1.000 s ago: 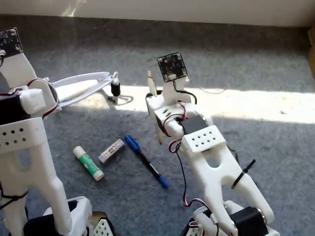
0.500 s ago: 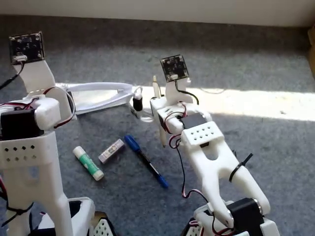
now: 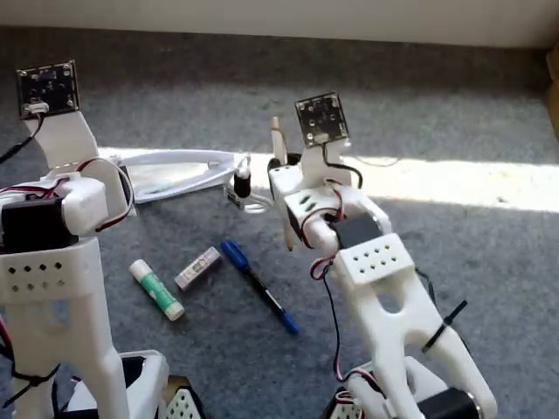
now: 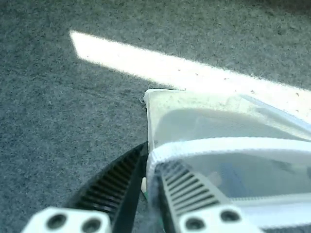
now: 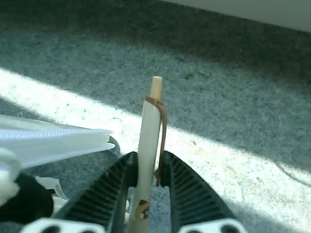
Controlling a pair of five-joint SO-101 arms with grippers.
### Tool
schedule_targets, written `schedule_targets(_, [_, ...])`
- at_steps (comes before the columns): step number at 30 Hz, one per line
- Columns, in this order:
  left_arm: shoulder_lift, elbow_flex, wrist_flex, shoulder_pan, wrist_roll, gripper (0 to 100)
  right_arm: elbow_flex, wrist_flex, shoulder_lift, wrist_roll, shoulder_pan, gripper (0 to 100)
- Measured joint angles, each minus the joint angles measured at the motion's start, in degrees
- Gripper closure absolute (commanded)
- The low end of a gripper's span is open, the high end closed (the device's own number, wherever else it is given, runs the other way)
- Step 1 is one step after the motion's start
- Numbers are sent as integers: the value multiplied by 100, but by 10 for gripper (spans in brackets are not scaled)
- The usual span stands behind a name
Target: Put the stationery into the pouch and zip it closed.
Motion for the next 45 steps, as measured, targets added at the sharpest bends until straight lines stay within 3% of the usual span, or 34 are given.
schedule_targets(27, [-9,88,-26,18,0,993,1407,0,-3780,0,-1240,991])
schedule_targets(45, [-9,88,-26,35,0,993,1459,0,-4114,-114,-1319,991])
